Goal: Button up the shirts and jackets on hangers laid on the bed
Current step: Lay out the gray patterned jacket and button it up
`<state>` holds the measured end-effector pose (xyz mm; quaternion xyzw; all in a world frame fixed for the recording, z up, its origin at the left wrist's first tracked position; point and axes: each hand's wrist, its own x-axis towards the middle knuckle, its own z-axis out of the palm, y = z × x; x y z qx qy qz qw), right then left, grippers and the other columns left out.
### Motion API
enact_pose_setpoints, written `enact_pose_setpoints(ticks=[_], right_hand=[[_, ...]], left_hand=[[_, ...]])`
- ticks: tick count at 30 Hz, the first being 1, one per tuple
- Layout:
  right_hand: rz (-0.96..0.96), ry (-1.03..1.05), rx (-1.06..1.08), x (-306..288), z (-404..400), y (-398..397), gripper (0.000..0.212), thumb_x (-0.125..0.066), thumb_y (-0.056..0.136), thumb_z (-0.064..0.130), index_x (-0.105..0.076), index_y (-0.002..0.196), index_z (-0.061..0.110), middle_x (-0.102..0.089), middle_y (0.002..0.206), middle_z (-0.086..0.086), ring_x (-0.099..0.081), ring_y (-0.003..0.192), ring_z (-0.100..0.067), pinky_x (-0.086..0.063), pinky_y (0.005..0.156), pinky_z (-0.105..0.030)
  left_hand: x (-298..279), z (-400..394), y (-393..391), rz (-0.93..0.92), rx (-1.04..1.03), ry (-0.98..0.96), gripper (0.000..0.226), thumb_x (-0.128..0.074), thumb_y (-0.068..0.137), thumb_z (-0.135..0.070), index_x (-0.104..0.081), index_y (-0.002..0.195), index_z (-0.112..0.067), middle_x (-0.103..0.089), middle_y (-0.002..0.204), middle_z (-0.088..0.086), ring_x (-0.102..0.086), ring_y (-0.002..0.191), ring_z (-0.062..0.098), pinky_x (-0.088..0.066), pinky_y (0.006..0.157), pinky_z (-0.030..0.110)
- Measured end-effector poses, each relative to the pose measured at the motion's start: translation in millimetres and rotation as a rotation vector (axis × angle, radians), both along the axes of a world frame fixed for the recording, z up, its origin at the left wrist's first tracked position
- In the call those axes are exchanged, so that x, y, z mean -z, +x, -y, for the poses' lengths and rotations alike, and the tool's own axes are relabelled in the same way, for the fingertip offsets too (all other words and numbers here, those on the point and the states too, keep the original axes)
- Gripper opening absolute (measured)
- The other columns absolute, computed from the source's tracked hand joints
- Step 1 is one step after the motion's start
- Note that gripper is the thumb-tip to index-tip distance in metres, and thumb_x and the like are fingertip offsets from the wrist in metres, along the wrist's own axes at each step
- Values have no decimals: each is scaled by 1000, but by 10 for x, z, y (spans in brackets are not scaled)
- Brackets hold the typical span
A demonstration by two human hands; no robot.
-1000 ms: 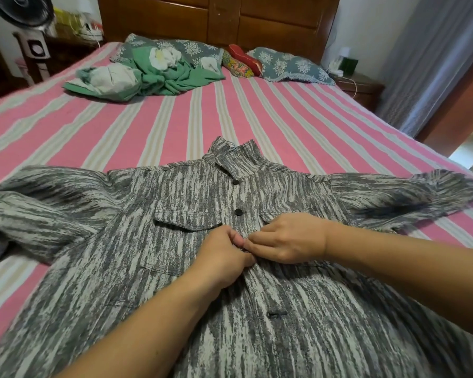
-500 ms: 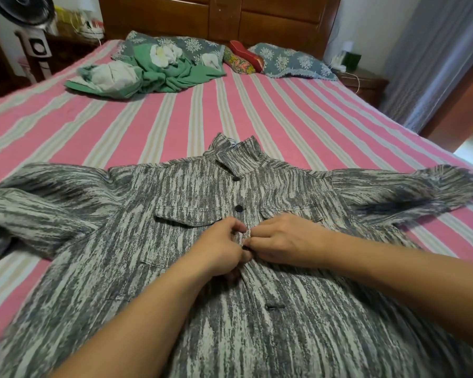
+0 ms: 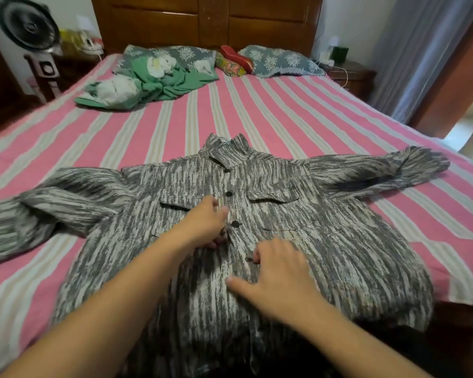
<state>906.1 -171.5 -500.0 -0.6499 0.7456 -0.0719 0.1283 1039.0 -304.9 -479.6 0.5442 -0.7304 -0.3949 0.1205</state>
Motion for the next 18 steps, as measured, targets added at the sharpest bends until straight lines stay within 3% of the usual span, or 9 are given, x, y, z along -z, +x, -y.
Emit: enact_pose_setpoints(ticks=[2, 3, 5, 7, 10, 13, 15, 18], right_hand=[[-56, -89, 39, 87, -169, 119, 63, -33, 82, 84, -39, 116, 32, -35, 113, 12, -33, 107, -14, -37, 100, -36], [-37, -129, 63, 110, -217, 124, 59, -37, 86, 78, -40, 121, 31, -36, 117, 10, -33, 110, -14, -37, 102, -36], [-13, -178, 68, 80, -253, 110, 48, -46, 92, 56, -45, 128, 25, -40, 122, 6, -36, 113, -17, -40, 102, -36], [-41, -173, 55, 7, -231, 99, 41, -52, 94, 34, -46, 131, 19, -42, 127, -1, -38, 115, -22, -41, 98, -36], [-62, -104, 57, -78, -213, 113, 52, -62, 89, 21, -40, 136, 19, -37, 134, -4, -37, 120, -27, -39, 98, -38], [-112, -61, 42, -58, -250, 67, 62, -65, 87, 18, -35, 141, 24, -33, 134, -2, -36, 122, -26, -38, 102, -41], [-64, -42, 66, -98, -216, -11, 58, -59, 90, 12, -39, 141, 30, -36, 124, 2, -43, 111, -21, -43, 96, -39], [229, 146, 142, -217, -26, -189, 51, -53, 93, 3, -52, 133, 34, -39, 114, 4, -54, 87, -15, -48, 64, -26]], left_hand=[[-71, -285, 199, 44, 50, -77, 23, -46, 106, -40, -54, 120, -23, -64, 109, -9, -61, 90, 7, -52, 72, 17], [-30, -445, 285, 88, 95, -108, 20, -49, 105, -38, -59, 116, -25, -63, 106, -11, -60, 90, 7, -51, 70, 16], [139, -700, 414, 212, 241, -199, 24, -53, 102, -39, -59, 124, -31, -60, 118, -12, -56, 107, 7, -50, 94, 25], [311, -788, 456, 353, 354, -328, 45, -46, 102, -48, -42, 146, -40, -47, 137, -12, -43, 125, 10, -38, 112, 35], [349, -834, 394, 428, 349, -391, 61, -24, 98, -67, -22, 156, -47, -39, 143, -10, -34, 133, 15, -32, 113, 40], [416, -922, 341, 479, 302, -478, 76, -4, 88, -75, -21, 156, -47, -41, 142, -8, -36, 134, 19, -30, 108, 43], [400, -922, 309, 493, 276, -439, 78, -3, 86, -77, -20, 156, -48, -40, 142, -8, -34, 134, 18, -28, 110, 42], [320, -905, 260, 399, 227, -390, 61, -36, 96, -71, -32, 153, -49, -40, 140, -10, -30, 131, 15, -26, 111, 39]])
